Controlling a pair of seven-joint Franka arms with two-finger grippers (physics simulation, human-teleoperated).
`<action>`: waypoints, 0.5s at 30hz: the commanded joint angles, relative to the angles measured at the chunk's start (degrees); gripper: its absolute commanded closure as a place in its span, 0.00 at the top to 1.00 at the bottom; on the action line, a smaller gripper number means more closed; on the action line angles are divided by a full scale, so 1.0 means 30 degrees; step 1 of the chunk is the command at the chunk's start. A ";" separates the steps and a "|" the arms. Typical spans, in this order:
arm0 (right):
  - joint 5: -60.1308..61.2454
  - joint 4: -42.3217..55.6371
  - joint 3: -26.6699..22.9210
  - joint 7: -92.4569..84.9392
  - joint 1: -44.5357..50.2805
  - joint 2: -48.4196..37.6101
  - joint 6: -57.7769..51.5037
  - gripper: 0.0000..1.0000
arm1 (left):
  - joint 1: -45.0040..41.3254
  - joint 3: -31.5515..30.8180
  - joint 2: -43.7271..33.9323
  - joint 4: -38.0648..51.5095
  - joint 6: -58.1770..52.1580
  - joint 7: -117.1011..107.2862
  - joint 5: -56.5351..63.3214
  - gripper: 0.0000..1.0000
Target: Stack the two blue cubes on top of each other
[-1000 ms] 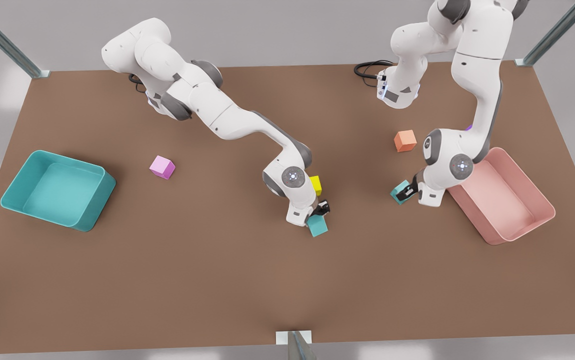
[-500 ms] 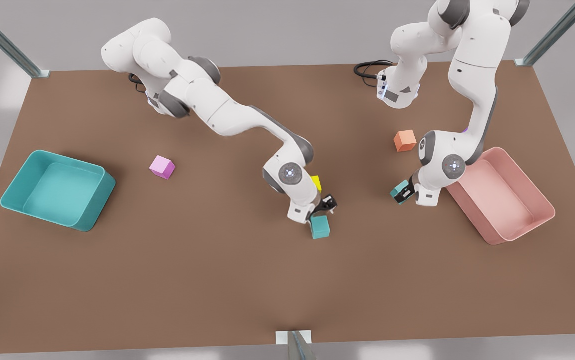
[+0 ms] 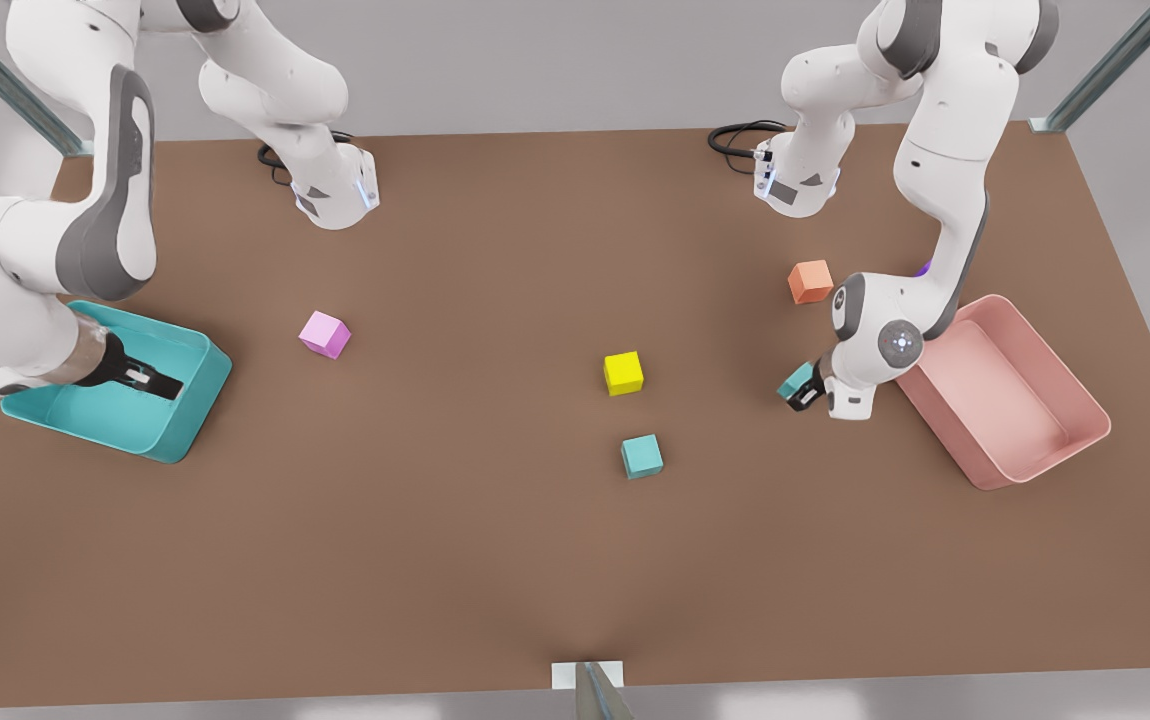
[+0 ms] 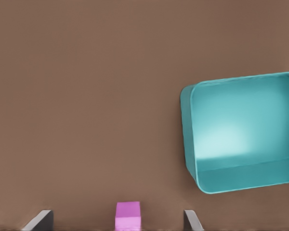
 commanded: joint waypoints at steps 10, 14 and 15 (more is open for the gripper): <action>-0.0570 -0.8213 0.0711 -0.2167 0.0730 -0.0568 0.9791 1.00 | -0.2491 -0.0182 -0.0399 0.4220 -0.3932 -0.1556 0.0212 0.66; -0.0570 -0.9479 0.0711 -0.2665 0.0290 -0.0423 1.2113 1.00 | -0.4306 -0.0182 0.0801 0.7354 -0.5836 -0.3459 0.0183 0.64; -0.0570 -0.9479 0.0740 -0.2665 0.0290 -0.0481 1.2084 1.00 | -0.4746 -0.0182 0.1036 0.7881 -0.5895 -0.3898 0.0183 0.64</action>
